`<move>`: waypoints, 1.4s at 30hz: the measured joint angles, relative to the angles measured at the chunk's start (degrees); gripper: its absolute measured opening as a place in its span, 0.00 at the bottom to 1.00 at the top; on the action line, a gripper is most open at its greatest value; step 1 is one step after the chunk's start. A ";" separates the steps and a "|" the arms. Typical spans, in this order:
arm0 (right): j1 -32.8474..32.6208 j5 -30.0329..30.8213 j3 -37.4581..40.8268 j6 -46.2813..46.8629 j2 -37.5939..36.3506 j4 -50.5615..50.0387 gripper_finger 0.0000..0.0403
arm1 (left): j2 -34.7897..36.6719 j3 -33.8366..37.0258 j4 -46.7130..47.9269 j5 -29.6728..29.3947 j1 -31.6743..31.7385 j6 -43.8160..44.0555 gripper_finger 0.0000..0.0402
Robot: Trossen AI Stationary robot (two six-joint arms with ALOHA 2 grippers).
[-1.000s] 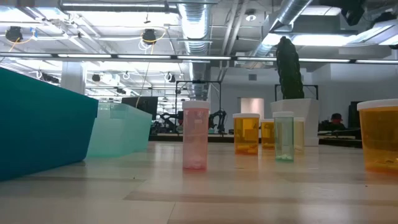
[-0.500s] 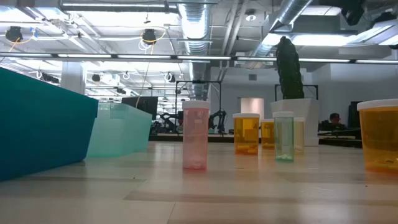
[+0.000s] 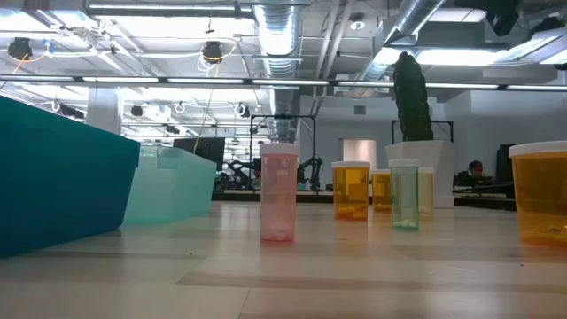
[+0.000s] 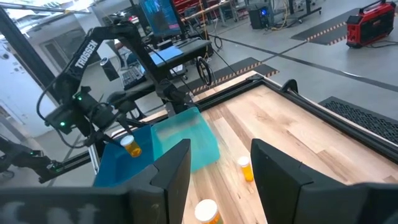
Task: Pick and place medicine bottles into bin by pill shape (circle, oval)
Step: Put the middle left big orange pill bottle into the blue bin
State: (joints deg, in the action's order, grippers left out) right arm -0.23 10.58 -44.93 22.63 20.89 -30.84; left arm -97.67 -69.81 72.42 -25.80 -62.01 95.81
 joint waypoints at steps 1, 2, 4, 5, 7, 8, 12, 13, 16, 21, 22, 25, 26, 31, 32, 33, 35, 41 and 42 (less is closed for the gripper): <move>0.00 0.01 0.00 0.00 0.00 -0.01 0.44 | 0.00 0.60 0.05 0.00 0.13 0.00 0.54; 0.00 0.01 0.00 0.00 0.00 -0.01 0.45 | 0.00 1.00 0.03 0.02 0.37 0.02 0.54; 0.00 0.01 0.00 0.00 0.00 -0.01 0.45 | 0.00 1.70 -0.37 -0.07 0.53 0.05 0.54; 0.00 0.01 0.00 0.00 0.00 -0.01 0.45 | 0.00 1.85 -0.35 -0.07 0.66 0.03 0.54; 0.00 0.00 0.00 0.00 0.00 -0.01 0.45 | 0.02 2.36 -1.15 -0.52 0.70 0.02 0.54; 0.00 0.00 0.00 -0.02 0.00 -0.01 0.44 | 0.02 2.61 -1.72 -0.48 0.87 0.05 0.54; 0.00 0.00 0.00 -0.04 0.01 -0.01 0.44 | 0.08 3.85 -5.29 -0.42 0.96 0.02 0.54; 0.00 0.01 0.00 -0.04 0.02 -0.03 0.44 | 0.07 4.36 -6.33 -0.38 0.96 0.02 0.54; 0.00 0.00 0.00 -0.04 0.01 -0.04 0.44 | 0.07 5.37 -8.23 0.06 1.00 -0.17 0.54; 0.00 -0.01 0.00 -0.09 0.01 -0.05 0.44 | 0.07 5.50 -7.32 0.06 1.00 0.90 0.54; 0.00 -0.01 0.00 -0.11 0.00 -0.05 0.44 | 0.07 5.50 -7.49 0.06 1.00 0.90 0.54; 0.00 0.01 0.00 -0.13 0.01 -0.05 0.44 | 0.07 5.48 -7.47 -0.20 1.00 0.90 0.54; 0.00 0.00 0.00 -0.13 0.01 -0.05 0.44 | 0.07 5.48 -7.46 -0.40 1.00 0.80 0.54; 0.00 -0.01 0.00 -0.13 0.00 -0.05 0.44 | 0.07 5.50 -7.45 -0.44 1.00 -0.63 0.55; 0.00 0.01 0.00 -0.13 0.00 -0.05 0.44 | 0.07 5.50 -7.47 -0.44 1.00 -0.63 0.55; 0.00 0.01 0.00 -0.13 0.00 -0.05 0.44 | 0.07 5.50 -7.45 -0.44 1.00 -0.63 0.55; 0.00 0.01 0.00 -0.13 0.00 -0.05 0.44 | 0.07 5.50 -7.46 -0.44 1.00 -0.63 0.55; 0.00 0.00 0.00 -0.13 0.00 -0.05 0.44 | 0.07 5.50 -7.45 -0.39 1.00 -0.65 0.55; 0.00 -0.01 0.00 -0.13 0.00 -0.05 0.45 | 0.07 5.50 -7.45 -0.39 1.00 -0.65 0.55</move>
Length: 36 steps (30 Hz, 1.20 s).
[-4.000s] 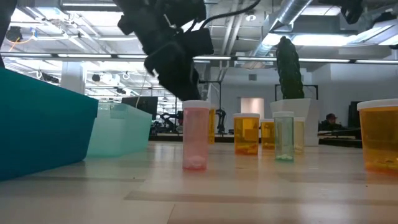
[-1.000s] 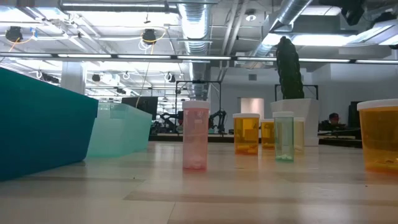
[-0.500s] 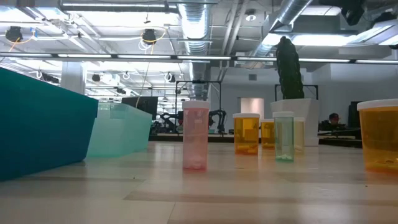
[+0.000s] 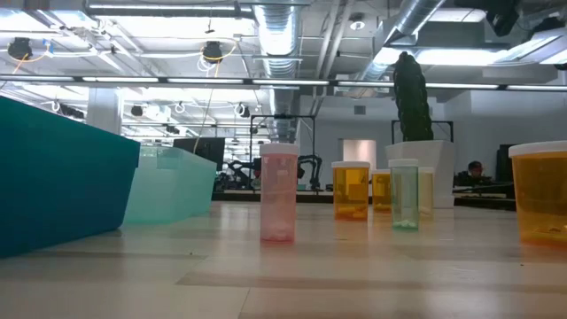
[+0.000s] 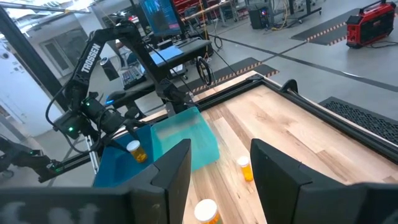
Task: Pick and place medicine bottles into bin by pill shape (circle, oval)
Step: Put the middle left big orange pill bottle into the blue bin, then put the small orange pill bottle into the green bin
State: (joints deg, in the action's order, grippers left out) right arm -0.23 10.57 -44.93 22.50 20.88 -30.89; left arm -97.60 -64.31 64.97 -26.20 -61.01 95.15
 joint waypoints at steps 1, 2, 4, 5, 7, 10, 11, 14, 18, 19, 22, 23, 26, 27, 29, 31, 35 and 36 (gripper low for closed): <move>0.00 0.00 0.00 0.00 0.00 0.00 0.45 | 0.00 0.00 -0.01 -0.01 0.00 0.00 0.55; 0.00 0.00 0.00 0.00 0.00 0.00 0.45 | 0.00 0.00 0.00 0.00 0.00 0.00 0.56; 0.00 0.00 0.00 0.00 0.00 0.00 0.44 | 0.00 0.00 0.00 0.02 0.00 0.00 0.58; 0.00 0.00 0.00 0.00 0.00 0.00 0.44 | 0.00 0.00 0.00 0.02 0.00 -0.02 0.59; 0.00 0.00 0.00 0.00 0.01 0.00 0.44 | 0.00 0.00 0.00 0.13 0.00 -0.02 0.61; 0.00 0.00 0.00 0.00 0.00 0.00 0.44 | 0.00 0.00 0.00 0.73 0.30 -0.28 0.65; 0.00 0.00 0.00 0.00 0.01 0.00 0.44 | 0.00 0.00 0.00 1.58 0.60 -0.75 0.66; 0.00 0.00 0.00 0.00 0.00 0.00 0.44 | 0.00 -0.39 0.17 4.67 1.51 -2.33 0.68; 0.00 0.00 0.00 0.00 0.02 0.00 0.45 | 0.02 -3.00 0.22 5.41 2.26 -6.04 0.68; 0.00 0.00 0.00 0.00 0.01 0.00 0.45 | 0.02 -3.79 0.51 5.42 2.32 -6.81 0.69; -0.01 0.00 0.00 0.00 0.01 0.01 0.44 | 0.04 -6.04 1.95 5.42 2.32 -7.52 0.69; -0.02 0.00 0.00 0.00 0.00 0.00 0.44 | 0.06 -6.59 2.63 5.42 2.32 -7.46 0.69; 0.00 0.00 0.00 0.00 0.02 0.00 0.44 | 0.07 -8.39 4.85 6.01 2.32 -6.90 0.69; -0.02 0.00 0.00 0.00 0.02 0.00 0.44 | 0.07 -9.30 5.82 6.19 2.52 -6.52 0.69; -0.02 0.00 0.00 0.00 0.00 0.01 0.45 | 0.39 -11.81 7.66 5.67 3.03 -6.14 0.69; -0.02 0.00 0.00 0.00 0.01 0.02 0.45 | 1.33 -14.91 9.64 3.07 3.90 -6.18 0.69; -0.02 0.00 0.00 0.00 0.01 0.01 0.45 | 3.13 -21.26 16.91 -4.75 6.38 -5.87 0.69; -0.02 0.00 0.00 0.00 0.01 0.00 0.44 | 3.73 -22.52 18.65 -6.79 7.26 -5.79 0.69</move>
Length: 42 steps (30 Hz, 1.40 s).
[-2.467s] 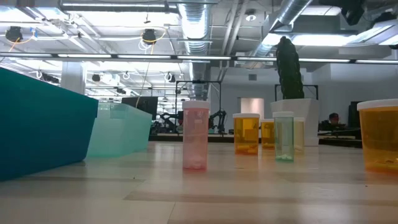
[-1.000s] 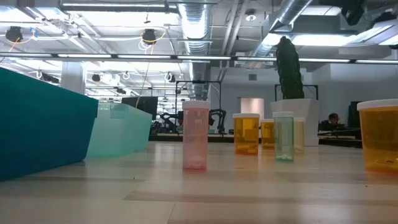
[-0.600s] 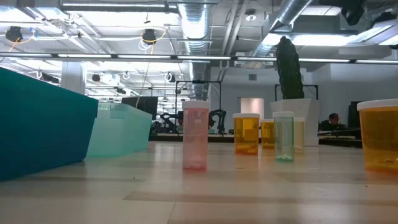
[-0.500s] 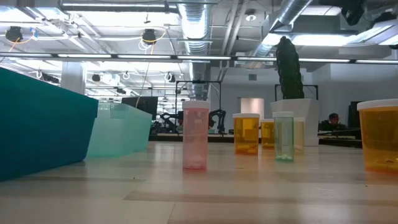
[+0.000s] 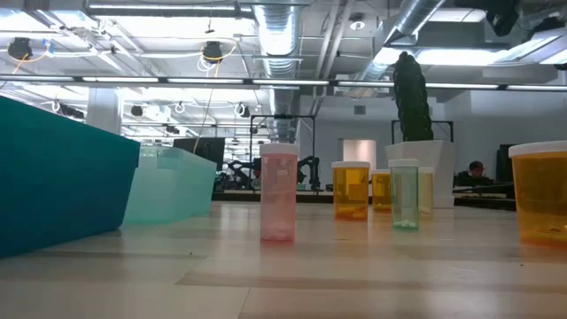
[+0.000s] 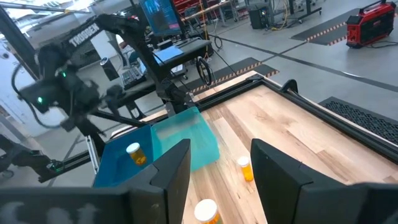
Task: Pick and place medicine bottles into bin by pill shape (circle, oval)
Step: Put the small orange pill bottle into the green bin
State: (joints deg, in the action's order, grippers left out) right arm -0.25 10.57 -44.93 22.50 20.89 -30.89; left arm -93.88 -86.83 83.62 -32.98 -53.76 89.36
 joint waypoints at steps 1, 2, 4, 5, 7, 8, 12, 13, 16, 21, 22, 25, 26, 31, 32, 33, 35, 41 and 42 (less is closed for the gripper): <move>0.00 0.00 0.00 0.00 0.00 0.00 0.44 | 0.75 -1.10 1.32 -1.99 1.13 -0.10 0.69; 0.01 -0.01 0.00 0.00 0.01 0.00 0.44 | 1.76 -1.79 1.83 -3.83 2.47 -0.68 0.69; 0.00 -0.01 0.00 0.00 0.01 -0.01 0.44 | 3.76 -2.50 1.08 -6.81 5.83 -4.02 0.69; 0.00 0.00 0.00 0.00 -0.01 -0.04 0.44 | 4.65 -2.65 -0.14 -7.90 7.70 -6.62 0.69; 0.00 0.00 0.00 -0.02 -0.01 -0.21 0.45 | 6.20 -2.68 -3.92 -9.52 12.19 -14.50 0.69; 0.00 0.00 0.00 -0.04 -0.01 -0.33 0.45 | 6.77 -2.71 -6.13 -10.04 14.60 -19.45 0.69; 0.00 -0.02 0.00 -0.31 -0.01 -0.61 0.45 | 7.36 -2.71 -17.33 -9.32 24.57 -41.02 0.69; 0.00 -0.02 0.00 -0.31 -0.01 -0.61 0.45 | 7.33 -2.71 -20.25 -8.37 26.82 -46.17 0.69; 0.00 -0.02 0.00 -0.46 -0.01 -0.61 0.44 | 6.73 -2.73 -29.54 -5.87 33.01 -59.88 0.69; 0.00 -0.02 0.00 -0.52 0.01 -1.12 0.45 | 5.24 -2.80 -41.23 1.83 42.13 -75.37 0.69; 0.00 -0.02 0.00 -0.54 0.01 -1.29 0.45 | 4.78 -2.70 -41.44 3.13 43.76 -77.43 0.69; -0.04 -0.02 -0.01 -0.54 0.01 -1.93 0.45 | 2.55 -2.71 -45.67 7.74 48.53 -82.41 0.69; -0.04 -0.04 0.00 -0.53 0.01 -2.20 0.45 | 1.77 -2.71 -45.79 9.83 50.04 -83.63 0.69; -0.09 -0.04 0.00 -0.52 0.06 -2.14 0.45 | -3.89 -2.66 -48.51 18.15 54.89 -87.66 0.69; -0.09 -0.04 0.00 -0.52 0.06 -2.16 0.45 | -5.15 -2.67 -48.98 18.53 55.48 -88.51 0.69; -0.09 -0.03 0.00 -0.54 0.06 -2.20 0.45 | -6.22 -2.68 -48.90 18.99 56.14 -89.25 0.69; -0.09 -0.04 0.00 -0.55 0.03 -2.15 0.45 | -8.58 -2.68 -48.31 19.98 57.13 -90.41 0.69; -0.09 -0.04 0.00 -0.59 0.05 -2.23 0.45 | -14.05 -2.66 -48.85 22.68 60.34 -93.69 0.69; -0.09 -0.04 0.00 -0.63 0.03 -2.19 0.45 | -14.45 -2.64 -48.63 22.79 60.89 -94.09 0.69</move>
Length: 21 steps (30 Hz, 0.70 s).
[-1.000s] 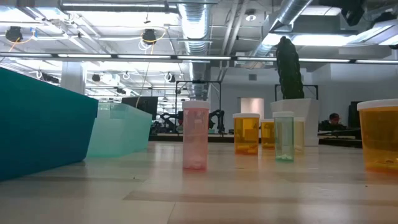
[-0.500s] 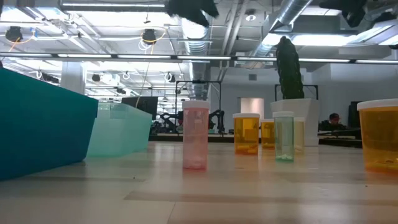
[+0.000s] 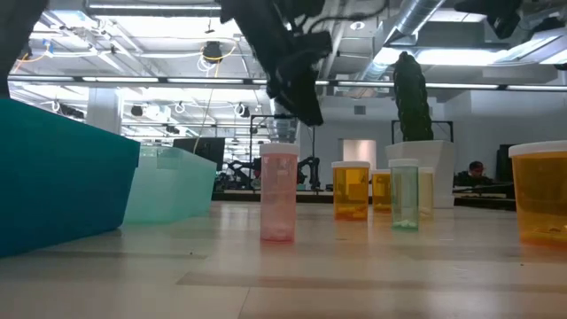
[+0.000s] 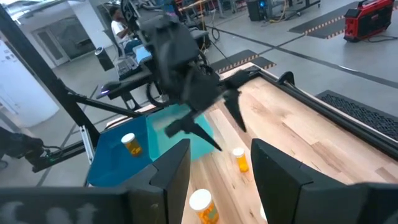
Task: Pick and place medicine bottles into bin by pill shape (circle, oval)
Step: Put the small orange pill bottle into the green bin
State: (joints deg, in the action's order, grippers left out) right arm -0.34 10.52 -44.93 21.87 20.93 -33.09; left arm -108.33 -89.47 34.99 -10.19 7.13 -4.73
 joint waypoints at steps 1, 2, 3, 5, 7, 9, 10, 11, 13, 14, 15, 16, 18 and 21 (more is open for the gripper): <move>0.00 0.00 0.00 -0.05 0.02 -0.01 0.45 | -0.46 0.00 0.15 0.48 0.58 -0.49 0.68; 0.00 0.00 0.00 -0.05 0.02 -0.02 0.45 | -0.72 0.00 -0.06 1.11 1.13 -0.80 0.68; 0.00 0.00 0.00 -0.05 0.02 -0.02 0.45 | -0.84 0.00 0.51 1.90 1.66 -1.07 0.68; 0.00 -0.05 0.00 -0.03 0.00 -0.06 0.45 | -1.02 0.00 1.67 3.34 2.64 -1.57 0.68; 0.00 -0.09 0.00 -0.03 0.02 -0.25 0.45 | -1.36 -0.02 1.84 4.79 3.33 -1.77 0.68; 0.00 -0.11 0.00 -0.03 0.01 -0.80 0.45 | -1.55 0.00 3.18 7.00 3.79 -1.86 0.68; 0.00 -0.11 0.00 -0.03 0.01 -1.18 0.45 | -1.61 0.00 3.14 7.71 3.90 -2.10 0.68; 0.00 -0.11 0.00 -0.01 0.02 -1.59 0.46 | -1.85 -0.04 3.18 8.03 3.90 -2.43 0.68; 0.00 -0.13 0.00 0.09 0.02 -1.88 0.46 | -2.33 -0.05 4.38 7.98 3.87 -3.23 0.68; 0.00 -0.13 0.00 0.13 0.02 -1.93 0.46 | -2.53 0.01 5.28 7.89 3.84 -3.55 0.68; 0.00 -0.13 0.00 0.13 0.00 -2.07 0.46 | -2.78 0.02 5.35 7.84 3.83 -3.73 0.68; 0.00 -0.13 0.00 0.13 0.00 -2.09 0.46 | -3.05 0.00 4.88 7.84 3.81 -3.83 0.68; 0.00 -0.13 0.00 0.12 0.02 -2.09 0.46 | -3.31 0.00 5.62 7.80 3.83 -4.26 0.68; 0.00 -0.13 0.00 0.13 0.02 -2.09 0.45 | -4.17 0.00 4.91 6.95 3.83 -5.79 0.68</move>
State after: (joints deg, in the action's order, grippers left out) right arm -0.34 10.39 -44.93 22.00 20.95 -35.18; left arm -112.50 -89.47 39.90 -3.24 10.96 -10.52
